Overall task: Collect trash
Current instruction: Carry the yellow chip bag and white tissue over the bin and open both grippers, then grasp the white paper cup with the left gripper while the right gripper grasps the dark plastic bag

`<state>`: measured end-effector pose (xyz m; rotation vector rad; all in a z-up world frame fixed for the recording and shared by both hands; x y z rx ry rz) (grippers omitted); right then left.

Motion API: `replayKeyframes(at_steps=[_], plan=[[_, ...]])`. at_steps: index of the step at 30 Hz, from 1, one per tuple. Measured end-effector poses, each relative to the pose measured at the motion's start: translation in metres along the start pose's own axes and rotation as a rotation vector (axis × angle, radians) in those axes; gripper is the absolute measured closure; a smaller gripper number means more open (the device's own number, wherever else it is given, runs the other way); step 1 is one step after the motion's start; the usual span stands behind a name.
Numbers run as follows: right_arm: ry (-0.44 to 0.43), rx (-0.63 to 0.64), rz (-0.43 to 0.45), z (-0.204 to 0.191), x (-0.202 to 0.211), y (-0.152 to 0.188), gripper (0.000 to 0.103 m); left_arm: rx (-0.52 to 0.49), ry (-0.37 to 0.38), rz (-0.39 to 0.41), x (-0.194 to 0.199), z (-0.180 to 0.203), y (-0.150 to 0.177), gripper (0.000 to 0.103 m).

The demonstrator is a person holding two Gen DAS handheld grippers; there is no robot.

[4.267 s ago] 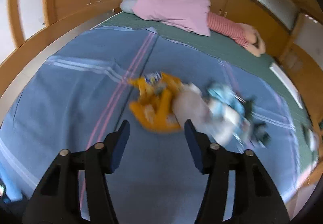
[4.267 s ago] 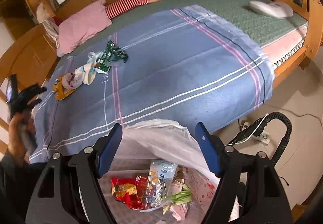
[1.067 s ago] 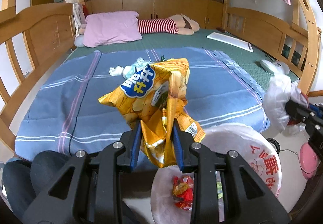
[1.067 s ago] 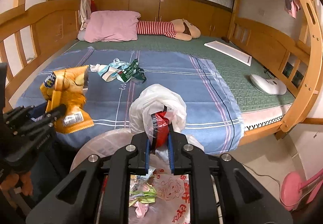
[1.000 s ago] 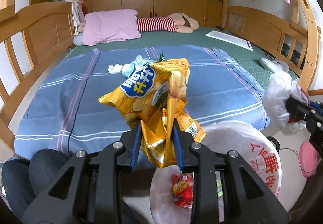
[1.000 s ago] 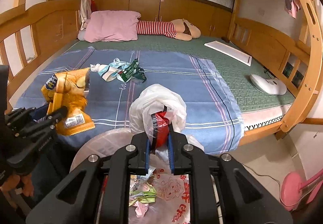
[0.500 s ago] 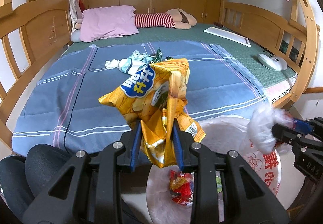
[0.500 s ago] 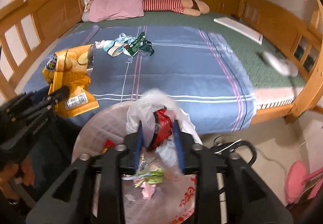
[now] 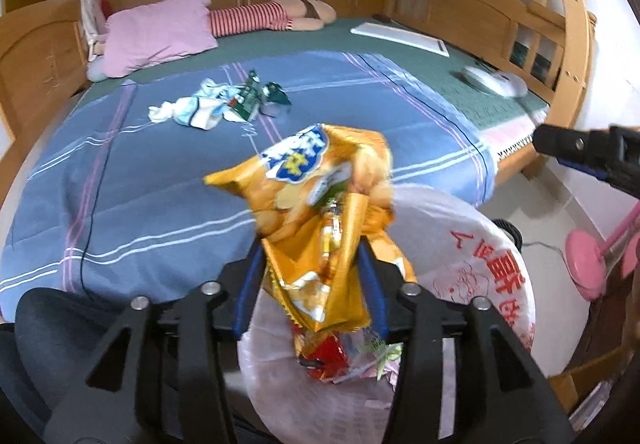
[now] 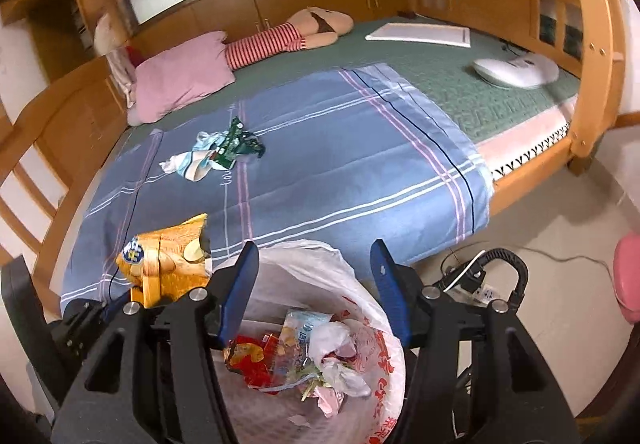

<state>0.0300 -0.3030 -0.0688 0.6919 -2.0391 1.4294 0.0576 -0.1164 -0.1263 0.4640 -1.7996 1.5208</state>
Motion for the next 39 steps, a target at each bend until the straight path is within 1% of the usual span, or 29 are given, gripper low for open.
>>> replayKeyframes(at_steps=[2,3,5,12,14,15,17,20,21,22,23,24,26,28,29,32,33,35,36,37,38,39], plan=[[0.003,-0.005,-0.003,0.002,-0.001,0.001,0.045,-0.004,-0.002,-0.006,-0.002,0.001,0.001,0.044],[0.004,-0.007,-0.006,0.003,-0.002,0.002,0.045,0.0,-0.002,-0.007,-0.002,0.001,0.002,0.042],[0.002,-0.01,-0.011,0.003,-0.003,0.004,0.045,0.015,-0.002,-0.015,-0.003,-0.001,0.003,0.033],[0.001,-0.016,-0.026,0.006,-0.01,0.004,0.045,0.051,-0.019,-0.02,-0.005,-0.013,0.001,0.023],[0.003,-0.019,-0.029,0.007,-0.011,0.005,0.045,0.069,-0.062,-0.003,-0.002,-0.029,-0.005,0.022],[0.006,-0.018,-0.031,0.008,-0.012,0.005,0.045,0.106,-0.106,0.015,0.001,-0.046,-0.01,0.02],[0.017,-0.018,-0.041,0.011,-0.016,0.008,0.044,0.179,-0.154,0.033,0.004,-0.075,-0.015,0.017],[0.021,-0.024,-0.068,0.01,-0.026,0.011,0.044,0.237,-0.202,0.051,0.004,-0.112,-0.021,0.015],[0.02,-0.024,-0.079,0.009,-0.031,0.013,0.044,0.247,-0.239,0.054,0.002,-0.129,-0.025,0.015],[0.019,-0.02,-0.089,0.006,-0.034,0.013,0.044,0.265,-0.286,0.054,-0.001,-0.147,-0.027,0.014],[0.017,-0.017,-0.094,0.005,-0.036,0.014,0.044,0.288,-0.318,0.053,-0.004,-0.163,-0.029,0.013],[0.013,-0.012,-0.099,0.001,-0.04,0.013,0.044,0.336,-0.346,0.043,-0.011,-0.187,-0.032,0.013],[-0.002,-0.005,-0.109,-0.007,-0.047,0.009,0.044,0.416,-0.361,0.013,-0.027,-0.217,-0.035,0.012],[-0.048,-0.014,-0.123,-0.02,-0.06,-0.001,0.044,0.47,-0.374,-0.013,-0.046,-0.241,-0.041,0.011],[-0.076,-0.015,-0.124,-0.031,-0.072,-0.011,0.042,0.487,-0.39,-0.022,-0.057,-0.253,-0.045,0.01],[-0.086,0.001,-0.105,-0.056,-0.108,-0.035,0.039,0.506,-0.428,-0.059,-0.084,-0.273,-0.046,0.009],[-0.101,0.002,-0.112,-0.069,-0.126,-0.044,0.039,0.51,-0.427,-0.071,-0.094,-0.278,-0.046,0.009],[-0.132,0.003,-0.127,-0.093,-0.162,-0.06,0.039,0.492,-0.428,-0.065,-0.111,-0.286,-0.043,0.009],[-0.137,0.005,-0.126,-0.108,-0.183,-0.071,0.038,0.479,-0.452,-0.08,-0.117,-0.292,-0.039,0.009],[-0.137,0.007,-0.117,-0.119,-0.198,-0.079,0.035,0.487,-0.486,-0.122,-0.119,-0.297,-0.032,0.009],[-0.152,0.016,-0.107,-0.14,-0.224,-0.093,0.031,0.509,-0.507,-0.156,-0.12,-0.301,-0.027,0.009],[-0.154,0.024,-0.103,-0.153,-0.239,-0.102,0.031,0.551,-0.489,-0.123,-0.117,-0.304,-0.027,0.009]])
Point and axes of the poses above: each gripper's, at about its wrist camera, not at the fingertips, and x roughly against the way its jaws point, z to its right, y to its underside, the point moved 9 cm from there along -x, roughly the way its jaws point, and after that the axes turned 5 degrees about -x, right-handed, at the moved point
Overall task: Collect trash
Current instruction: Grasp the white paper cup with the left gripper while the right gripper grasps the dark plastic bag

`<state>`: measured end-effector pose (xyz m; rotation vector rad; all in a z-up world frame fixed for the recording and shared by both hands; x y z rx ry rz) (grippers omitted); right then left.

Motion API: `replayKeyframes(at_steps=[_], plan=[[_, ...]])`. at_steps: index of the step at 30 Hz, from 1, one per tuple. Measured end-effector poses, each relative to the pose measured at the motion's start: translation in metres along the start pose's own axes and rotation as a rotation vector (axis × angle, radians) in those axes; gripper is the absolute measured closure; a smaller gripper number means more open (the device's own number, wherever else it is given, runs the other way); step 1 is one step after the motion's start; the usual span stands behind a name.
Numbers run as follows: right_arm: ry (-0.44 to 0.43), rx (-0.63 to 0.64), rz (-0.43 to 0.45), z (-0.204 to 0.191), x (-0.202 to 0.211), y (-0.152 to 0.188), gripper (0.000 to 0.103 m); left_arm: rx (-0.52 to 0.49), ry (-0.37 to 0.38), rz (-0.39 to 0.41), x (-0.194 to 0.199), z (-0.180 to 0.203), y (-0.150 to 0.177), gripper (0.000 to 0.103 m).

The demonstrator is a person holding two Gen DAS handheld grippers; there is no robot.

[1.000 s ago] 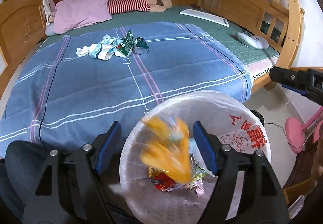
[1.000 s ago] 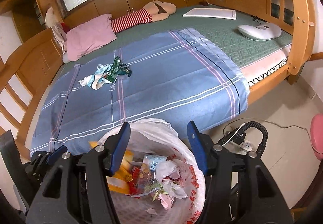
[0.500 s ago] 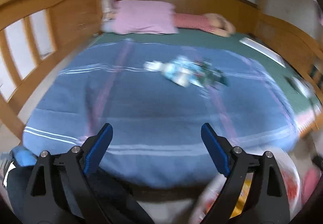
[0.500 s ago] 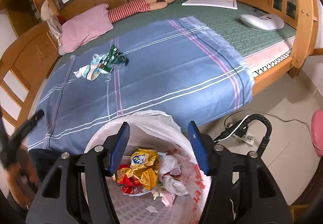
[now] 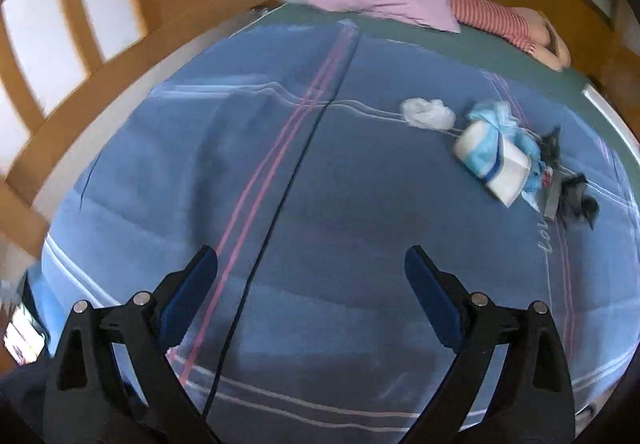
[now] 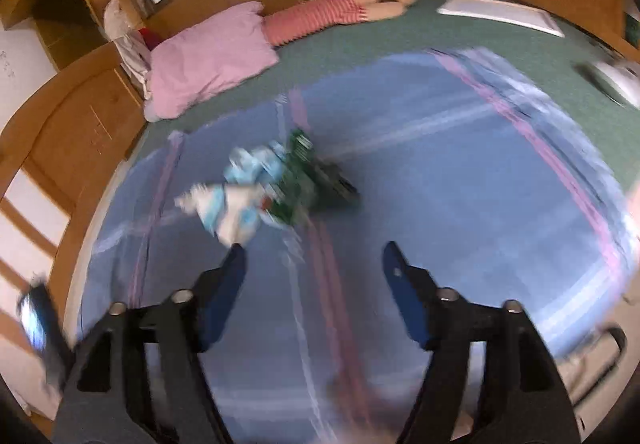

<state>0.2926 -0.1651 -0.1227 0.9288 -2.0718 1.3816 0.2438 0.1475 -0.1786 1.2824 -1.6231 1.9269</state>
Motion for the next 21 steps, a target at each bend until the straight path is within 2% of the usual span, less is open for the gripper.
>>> replayKeyframes(at_steps=[2,5,7,9,11,13,16,20,21], plan=[[-0.015,0.024,-0.007,-0.026,-0.037,-0.02,0.031,0.071,0.003,0.047,0.006,-0.009,-0.005,0.009],[-0.03,0.045,-0.097,-0.063,-0.106,-0.033,0.031,0.113,-0.052,0.07,0.009,-0.022,-0.005,0.008],[0.096,0.088,-0.136,-0.068,-0.155,-0.037,0.031,0.152,-0.047,0.055,0.006,-0.029,-0.003,0.008],[0.219,0.082,-0.14,-0.057,-0.182,-0.039,0.031,0.193,-0.042,0.048,0.004,-0.034,-0.002,0.008],[0.228,0.066,-0.192,-0.054,-0.202,-0.029,0.031,0.232,-0.037,0.036,0.002,-0.04,-0.002,0.008],[0.224,0.166,-0.218,-0.064,-0.207,-0.013,0.032,0.262,-0.023,0.029,0.002,-0.041,-0.001,0.008],[0.15,0.305,-0.271,-0.087,-0.197,0.016,0.037,0.272,-0.009,0.02,0.003,-0.039,0.002,0.008],[-0.048,0.336,-0.456,-0.104,-0.165,0.066,0.037,0.265,-0.023,0.03,0.007,-0.043,0.003,0.008],[-0.076,0.341,-0.471,-0.106,-0.158,0.071,0.037,0.278,-0.036,0.031,0.007,-0.048,0.004,0.008]])
Point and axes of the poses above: each gripper's, at about its wrist camera, not at the fingertips, and x roughly against the way its jaws point, z to its right, y to its underside, the point moved 9 cm from there along -x, roughly the way its jaws point, and after that the axes turned 5 degrees about -x, right-handed, at the moved point
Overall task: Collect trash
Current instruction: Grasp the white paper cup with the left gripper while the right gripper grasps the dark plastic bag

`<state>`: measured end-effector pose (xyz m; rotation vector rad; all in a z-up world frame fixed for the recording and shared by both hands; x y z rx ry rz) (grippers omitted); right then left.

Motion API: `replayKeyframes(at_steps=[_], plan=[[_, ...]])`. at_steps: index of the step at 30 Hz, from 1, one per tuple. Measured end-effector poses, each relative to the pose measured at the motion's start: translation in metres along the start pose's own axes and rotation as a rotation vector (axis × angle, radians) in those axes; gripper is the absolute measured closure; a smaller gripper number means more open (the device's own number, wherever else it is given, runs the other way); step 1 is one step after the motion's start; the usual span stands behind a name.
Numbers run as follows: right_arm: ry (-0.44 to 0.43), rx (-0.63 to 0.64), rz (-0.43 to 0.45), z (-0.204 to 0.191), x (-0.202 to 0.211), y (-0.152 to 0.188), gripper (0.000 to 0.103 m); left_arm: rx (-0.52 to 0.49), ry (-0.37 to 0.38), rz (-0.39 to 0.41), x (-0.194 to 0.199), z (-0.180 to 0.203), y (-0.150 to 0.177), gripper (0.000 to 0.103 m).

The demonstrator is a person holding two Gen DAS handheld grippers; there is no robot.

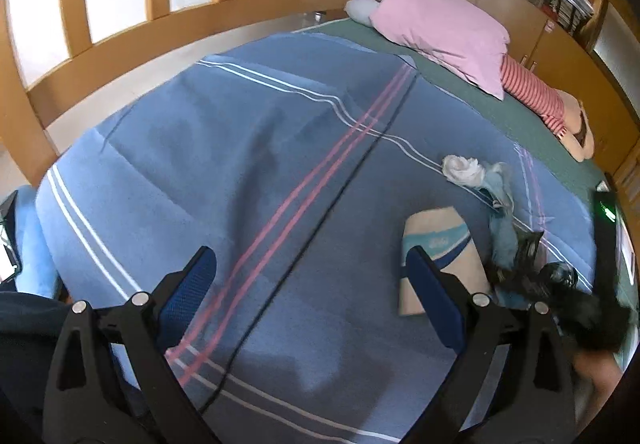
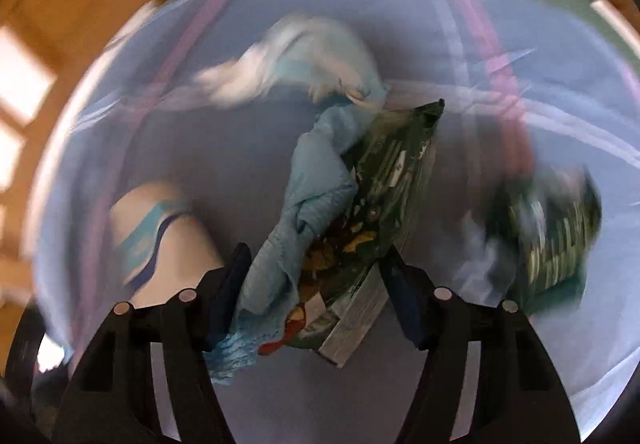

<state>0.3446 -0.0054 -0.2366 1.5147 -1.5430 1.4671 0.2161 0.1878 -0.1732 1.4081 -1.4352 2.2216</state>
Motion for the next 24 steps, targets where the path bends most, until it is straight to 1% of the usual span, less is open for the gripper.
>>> replayKeyframes(at_steps=[1,2,4,5,6,7,8,10,12,15,16,17,18,19,20,22,24], plan=[[-0.024,0.006,0.003,-0.002,0.008,0.004,0.037,0.016,-0.005,0.0,0.0,-0.004,-0.001,0.008],[-0.052,0.002,0.034,-0.002,0.021,0.004,0.037,0.049,-0.009,-0.004,-0.001,-0.011,0.0,0.008],[-0.101,-0.027,0.146,0.003,0.052,-0.004,0.037,0.105,-0.005,-0.021,-0.003,-0.018,0.002,0.007],[-0.101,-0.047,0.21,0.01,0.067,-0.01,0.037,0.128,0.005,-0.038,-0.005,-0.02,0.005,0.007],[-0.071,-0.072,0.271,0.021,0.08,-0.017,0.037,0.134,0.013,-0.049,-0.007,-0.019,0.006,0.007],[-0.019,-0.1,0.313,0.034,0.087,-0.023,0.037,0.129,0.022,-0.065,-0.01,-0.017,0.008,0.007],[0.019,-0.116,0.323,0.042,0.087,-0.025,0.037,0.119,0.028,-0.074,-0.012,-0.015,0.009,0.007],[0.136,-0.138,0.278,0.063,0.071,-0.035,0.037,0.085,0.035,-0.086,-0.013,-0.008,0.011,0.007],[0.262,-0.152,0.242,0.082,0.05,-0.034,0.037,0.061,0.039,-0.082,-0.013,-0.004,0.011,0.007],[0.407,-0.071,0.237,0.091,0.038,-0.028,0.036,0.034,0.049,-0.086,-0.014,0.003,0.012,0.007],[0.41,-0.065,0.216,0.09,0.032,-0.027,0.039,0.029,0.05,-0.088,-0.015,0.005,0.012,0.007],[0.384,-0.078,0.181,0.092,0.024,-0.023,0.042,0.021,0.054,-0.09,-0.016,0.008,0.013,0.007],[0.388,-0.09,0.159,0.097,0.02,-0.019,0.046,0.001,0.061,-0.092,-0.017,0.014,0.013,0.007],[0.391,-0.094,0.146,0.102,0.019,-0.016,0.056,-0.015,0.065,-0.093,-0.017,0.018,0.013,0.006],[0.366,-0.105,0.144,0.104,0.018,-0.014,0.059,-0.032,0.067,-0.092,-0.016,0.021,0.014,0.006],[0.333,-0.137,0.173,0.106,0.025,-0.013,0.064,-0.078,0.063,-0.084,-0.014,0.028,0.015,0.006],[0.286,-0.159,0.196,0.102,0.033,-0.007,0.065,-0.098,0.058,-0.072,-0.012,0.029,0.015,0.006]])
Point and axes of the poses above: each gripper's, at about its wrist camera, not at the fingertips, and x roughly against the way its jaws point, z to its right, y to its underside, the point moved 9 cm from there along -x, roughly the way its jaws point, and after that the axes turned 5 degrees about -x, right-handed, at the moved point
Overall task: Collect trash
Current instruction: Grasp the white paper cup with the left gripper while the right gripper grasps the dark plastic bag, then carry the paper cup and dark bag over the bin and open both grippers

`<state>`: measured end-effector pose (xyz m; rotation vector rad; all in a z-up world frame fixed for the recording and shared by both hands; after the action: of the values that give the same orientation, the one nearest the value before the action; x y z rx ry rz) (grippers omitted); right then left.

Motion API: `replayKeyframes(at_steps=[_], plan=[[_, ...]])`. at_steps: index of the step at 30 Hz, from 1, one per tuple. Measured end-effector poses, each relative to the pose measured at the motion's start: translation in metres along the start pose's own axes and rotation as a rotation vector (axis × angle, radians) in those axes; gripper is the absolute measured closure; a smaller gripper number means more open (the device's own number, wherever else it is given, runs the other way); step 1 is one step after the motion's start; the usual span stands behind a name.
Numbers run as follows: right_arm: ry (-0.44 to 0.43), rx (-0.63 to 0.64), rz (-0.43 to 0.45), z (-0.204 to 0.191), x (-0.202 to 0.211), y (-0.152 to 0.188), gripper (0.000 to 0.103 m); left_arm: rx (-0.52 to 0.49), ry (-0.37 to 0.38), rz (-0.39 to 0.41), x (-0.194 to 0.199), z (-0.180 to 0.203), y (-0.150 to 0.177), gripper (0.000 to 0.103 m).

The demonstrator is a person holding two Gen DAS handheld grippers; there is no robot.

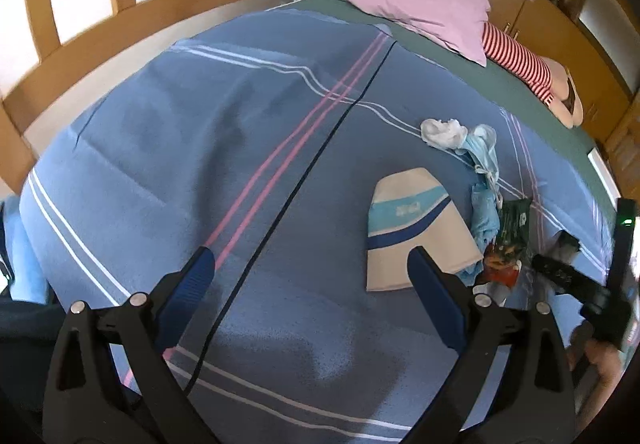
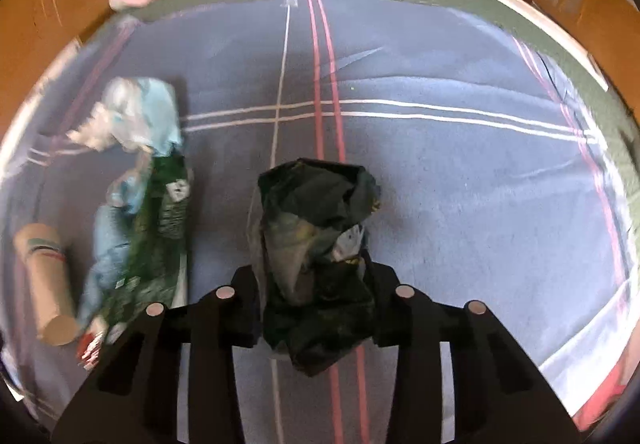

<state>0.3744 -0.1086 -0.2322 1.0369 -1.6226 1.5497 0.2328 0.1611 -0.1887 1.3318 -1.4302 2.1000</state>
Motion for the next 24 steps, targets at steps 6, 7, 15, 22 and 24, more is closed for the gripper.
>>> replayKeyframes(at_steps=[6,7,15,22,24], plan=[[-0.125,-0.031,0.0,-0.005,0.05,0.03,0.065,0.003,0.012,0.0,0.001,0.002,0.0,0.006],[-0.134,-0.035,-0.003,-0.008,0.052,0.036,0.065,0.002,0.019,-0.006,0.0,0.003,0.0,0.006],[-0.17,-0.069,0.016,-0.005,0.095,0.081,0.064,0.099,0.207,-0.225,-0.053,0.04,-0.02,0.004],[-0.17,-0.126,0.028,0.002,0.109,0.111,0.063,-0.051,0.162,-0.253,-0.09,0.071,-0.009,0.008],[-0.159,-0.12,0.025,0.002,0.11,0.116,0.063,-0.128,0.116,-0.233,-0.09,0.074,-0.009,0.027]])
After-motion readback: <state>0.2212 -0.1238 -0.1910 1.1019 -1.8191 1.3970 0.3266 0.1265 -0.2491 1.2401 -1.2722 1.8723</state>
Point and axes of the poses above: each gripper's, at about its wrist camera, not at the fingertips, and x roughly against the way its jaws point, z to its right, y to its underside, the point moved 9 cm from there along -x, roughly the way its jaws point, and after that the axes turned 5 degrees about -x, right-handed, at the moved point
